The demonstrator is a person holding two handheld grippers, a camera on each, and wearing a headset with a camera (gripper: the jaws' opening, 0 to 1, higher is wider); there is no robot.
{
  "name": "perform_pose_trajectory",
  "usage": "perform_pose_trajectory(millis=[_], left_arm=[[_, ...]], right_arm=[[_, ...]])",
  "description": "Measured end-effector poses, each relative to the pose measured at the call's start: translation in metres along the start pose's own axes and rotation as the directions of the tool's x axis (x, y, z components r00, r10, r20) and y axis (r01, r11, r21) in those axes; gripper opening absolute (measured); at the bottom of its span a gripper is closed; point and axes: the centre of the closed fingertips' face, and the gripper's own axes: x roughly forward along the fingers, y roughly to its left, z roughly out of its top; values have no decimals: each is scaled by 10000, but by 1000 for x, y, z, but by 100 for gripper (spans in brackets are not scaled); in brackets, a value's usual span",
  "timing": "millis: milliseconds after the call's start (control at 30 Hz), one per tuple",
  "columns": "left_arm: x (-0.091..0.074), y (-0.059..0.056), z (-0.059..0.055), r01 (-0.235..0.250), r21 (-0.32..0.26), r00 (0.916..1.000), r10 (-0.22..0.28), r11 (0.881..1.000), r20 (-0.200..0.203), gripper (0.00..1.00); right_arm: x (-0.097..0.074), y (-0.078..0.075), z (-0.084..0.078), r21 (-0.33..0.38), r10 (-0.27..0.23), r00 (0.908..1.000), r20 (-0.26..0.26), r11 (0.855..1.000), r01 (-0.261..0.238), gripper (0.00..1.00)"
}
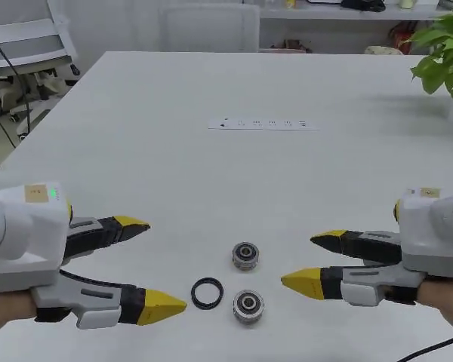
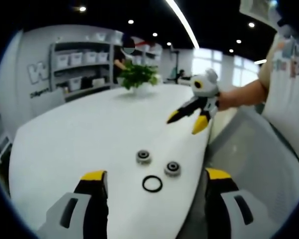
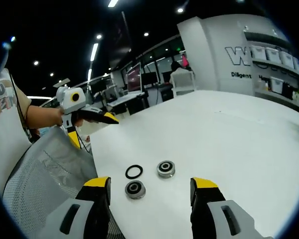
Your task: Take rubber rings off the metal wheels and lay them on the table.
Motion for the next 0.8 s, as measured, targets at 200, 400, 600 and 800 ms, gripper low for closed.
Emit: perform_pose_trajectory(millis=[200, 400, 600, 800], left_arm=[[-3, 2, -4, -239, -206, 9997, 239, 9995, 4, 81], [-8, 3, -5, -410, -110, 9991, 410, 9991, -69, 84], [-12, 3, -6, -502, -228, 9987, 501, 9985, -43, 85], [-15, -2, -10, -513, -206, 9986, 510, 9985, -127, 86]], right_arm=[[-13, 2, -3, -526, -350, 9993, -92, 9980, 344, 69], [-23, 5, -10, -606, -693, 9975, -119, 9958, 684, 77], [-28, 10, -16, -802, -950, 9952, -238, 9925, 928, 81], [-31, 14, -21, -1069, -1098, 9932, -394, 9887, 1050, 84]])
